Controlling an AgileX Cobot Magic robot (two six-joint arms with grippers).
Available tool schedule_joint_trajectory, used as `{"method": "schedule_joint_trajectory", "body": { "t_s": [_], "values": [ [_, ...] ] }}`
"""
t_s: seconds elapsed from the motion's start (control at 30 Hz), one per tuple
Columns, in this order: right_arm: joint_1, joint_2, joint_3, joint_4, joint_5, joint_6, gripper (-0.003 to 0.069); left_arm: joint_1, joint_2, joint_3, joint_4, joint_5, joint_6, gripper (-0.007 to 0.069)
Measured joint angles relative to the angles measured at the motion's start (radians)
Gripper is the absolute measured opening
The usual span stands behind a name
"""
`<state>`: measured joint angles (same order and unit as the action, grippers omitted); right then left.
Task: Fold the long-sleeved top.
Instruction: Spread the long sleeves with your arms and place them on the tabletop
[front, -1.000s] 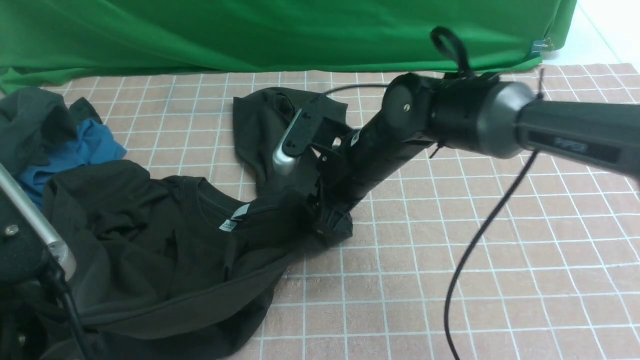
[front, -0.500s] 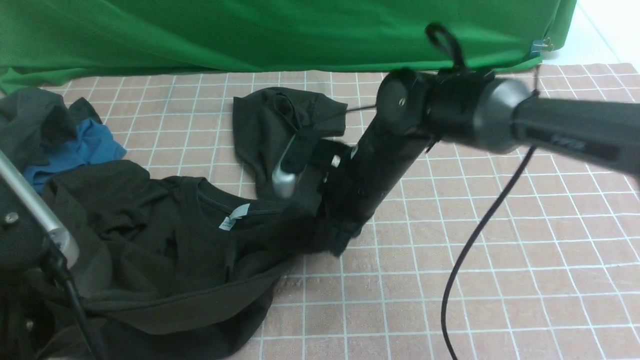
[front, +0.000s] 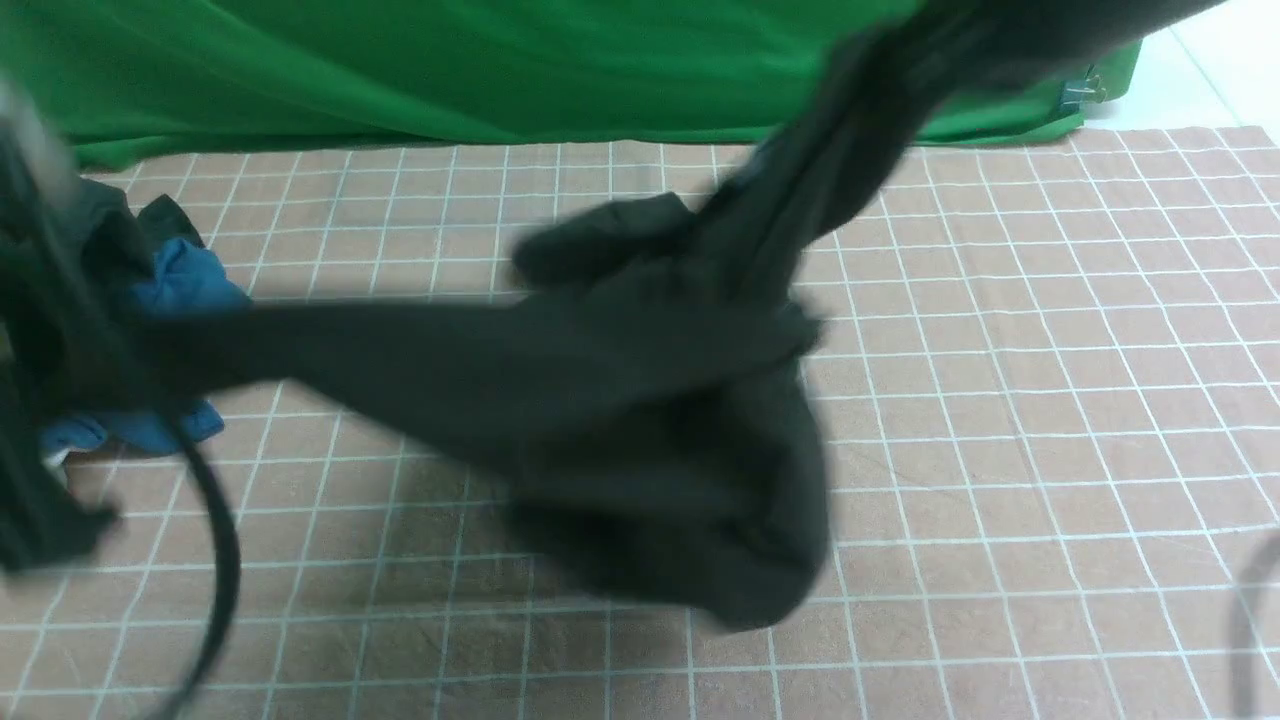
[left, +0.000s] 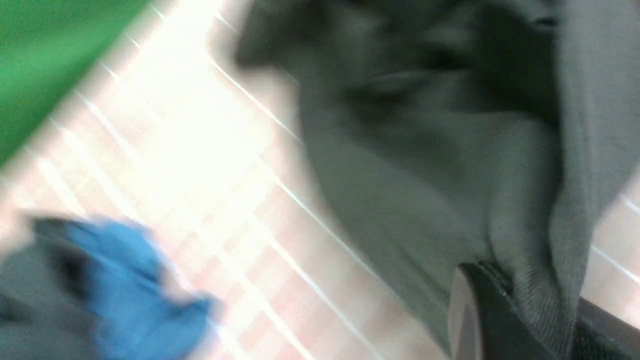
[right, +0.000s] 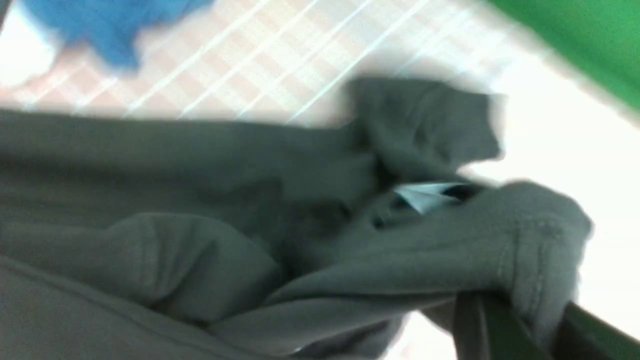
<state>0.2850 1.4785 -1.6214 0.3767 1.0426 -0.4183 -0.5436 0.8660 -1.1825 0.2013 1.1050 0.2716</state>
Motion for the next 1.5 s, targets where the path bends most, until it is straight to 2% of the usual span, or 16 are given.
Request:
{"method": "schedule_joint_trajectory", "body": {
  "t_s": [0.1,0.17,0.2,0.3,0.4,0.5,0.63,0.77,0.87,0.93,1.1,1.27,1.3,1.37,1.43,1.5],
  "values": [
    [-0.036,-0.147,0.000,-0.075,0.023,0.081,0.0048,0.000,0.089,-0.215,0.106,0.035,0.009,0.0020],
    [-0.042,-0.184,0.000,-0.103,0.028,0.103,0.0048,0.000,0.112,-0.267,0.128,0.047,0.010,0.0020],
    [-0.045,-0.246,0.000,-0.160,0.034,0.148,0.0048,0.000,0.149,-0.388,0.171,0.069,0.017,0.0020],
    [-0.045,-0.309,0.000,-0.241,0.051,0.206,0.0048,0.000,0.177,-0.504,0.195,0.096,0.042,0.0020],
    [-0.045,-0.343,0.000,-0.322,0.079,0.260,0.0048,0.000,0.181,-0.530,0.208,0.104,0.059,0.0020],
    [-0.045,-0.346,0.006,-0.390,0.108,0.303,0.0048,0.000,0.178,-0.485,0.215,0.111,0.085,0.0020],
    [-0.045,-0.292,0.070,-0.474,0.106,0.347,0.0048,0.000,0.177,-0.278,0.206,0.116,0.095,0.0020],
    [-0.051,-0.206,0.122,-0.501,0.075,0.351,0.0050,0.000,0.186,-0.103,0.191,0.116,0.076,0.0020],
    [-0.080,-0.093,0.144,-0.506,-0.003,0.367,0.0051,0.000,0.186,0.069,0.185,0.116,0.029,0.0020],
    [-0.089,-0.056,0.145,-0.506,-0.032,0.372,0.0051,0.000,0.186,0.110,0.184,0.117,0.014,0.0020],
    [-0.107,0.145,0.145,-0.506,-0.227,0.375,0.0066,0.000,0.158,0.275,0.149,0.116,-0.019,0.0020],
    [-0.108,0.284,0.145,-0.523,-0.383,0.366,0.0174,0.000,0.119,0.325,0.132,0.116,-0.035,0.0020],
    [-0.109,0.321,0.145,-0.532,-0.422,0.363,0.0253,0.000,0.111,0.332,0.122,0.115,-0.035,0.0020],
    [-0.111,0.348,0.146,-0.537,-0.443,0.363,0.0367,0.000,0.108,0.334,0.098,0.107,-0.035,0.0020],
    [-0.111,0.354,0.146,-0.538,-0.429,0.363,0.0460,0.000,0.106,0.334,0.075,0.097,-0.036,0.0020],
    [-0.112,0.351,0.146,-0.539,-0.396,0.363,0.0499,0.000,0.106,0.334,0.060,0.091,-0.036,0.0020]
  ]
}}
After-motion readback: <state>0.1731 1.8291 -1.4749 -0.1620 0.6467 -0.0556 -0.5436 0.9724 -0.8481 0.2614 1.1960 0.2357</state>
